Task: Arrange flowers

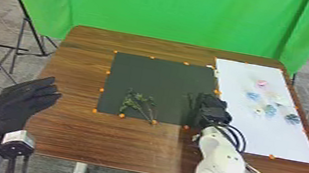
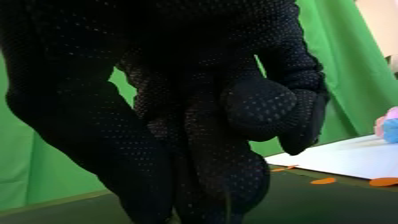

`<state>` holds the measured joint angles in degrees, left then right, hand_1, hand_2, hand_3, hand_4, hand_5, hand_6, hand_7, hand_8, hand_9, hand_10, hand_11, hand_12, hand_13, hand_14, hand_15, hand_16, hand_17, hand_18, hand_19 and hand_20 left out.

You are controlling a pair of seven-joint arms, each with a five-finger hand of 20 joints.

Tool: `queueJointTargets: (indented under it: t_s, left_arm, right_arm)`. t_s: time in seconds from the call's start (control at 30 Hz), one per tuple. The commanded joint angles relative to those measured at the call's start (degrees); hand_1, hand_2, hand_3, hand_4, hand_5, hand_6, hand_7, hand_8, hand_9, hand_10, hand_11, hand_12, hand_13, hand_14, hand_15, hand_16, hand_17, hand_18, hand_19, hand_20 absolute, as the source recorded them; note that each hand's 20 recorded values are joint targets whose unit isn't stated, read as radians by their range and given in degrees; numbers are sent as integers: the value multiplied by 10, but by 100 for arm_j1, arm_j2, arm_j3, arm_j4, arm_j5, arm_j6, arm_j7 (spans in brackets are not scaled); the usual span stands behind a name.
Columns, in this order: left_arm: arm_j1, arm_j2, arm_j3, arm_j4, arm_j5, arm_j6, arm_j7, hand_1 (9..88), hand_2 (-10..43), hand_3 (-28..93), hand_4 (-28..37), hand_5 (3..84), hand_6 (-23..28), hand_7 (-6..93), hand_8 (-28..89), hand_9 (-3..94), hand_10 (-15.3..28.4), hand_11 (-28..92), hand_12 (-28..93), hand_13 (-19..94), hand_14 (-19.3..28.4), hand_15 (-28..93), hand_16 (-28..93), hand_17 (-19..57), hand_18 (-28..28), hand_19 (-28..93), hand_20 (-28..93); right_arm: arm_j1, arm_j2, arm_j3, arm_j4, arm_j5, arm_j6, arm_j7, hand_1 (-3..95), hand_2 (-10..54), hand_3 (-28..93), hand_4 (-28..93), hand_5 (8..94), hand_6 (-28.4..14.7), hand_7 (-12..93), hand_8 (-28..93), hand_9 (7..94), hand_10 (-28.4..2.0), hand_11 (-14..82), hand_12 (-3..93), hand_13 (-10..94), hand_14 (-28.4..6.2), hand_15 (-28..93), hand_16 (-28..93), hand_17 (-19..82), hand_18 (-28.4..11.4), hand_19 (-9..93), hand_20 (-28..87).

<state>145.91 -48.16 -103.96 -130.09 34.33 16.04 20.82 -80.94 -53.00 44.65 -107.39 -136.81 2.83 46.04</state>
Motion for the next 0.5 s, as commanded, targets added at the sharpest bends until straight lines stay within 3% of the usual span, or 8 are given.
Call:
queueJointTargets:
  t_s: [0.03,0.5]
  left_arm:
    - [22,-50,-43,-12,56,-69,-99,273,53,824,-125,453,135,124,-81,370,219,330,85,259,277,556,-116,-97,214,574,116]
    - [33,-39,-27,-20,42,-36,-87,273,53,824,-125,453,135,124,-81,370,218,331,85,258,277,555,-116,-97,214,573,116]
  right_arm:
    - [-155,88,-153,-195,-41,36,-90,504,-94,803,-264,871,-40,226,204,846,-140,448,316,728,-136,781,264,284,-284,879,351]
    - [-51,124,-264,-238,-100,308,-69,490,-95,804,-252,868,-36,228,187,841,-141,445,313,727,-136,776,261,280,-284,871,346]
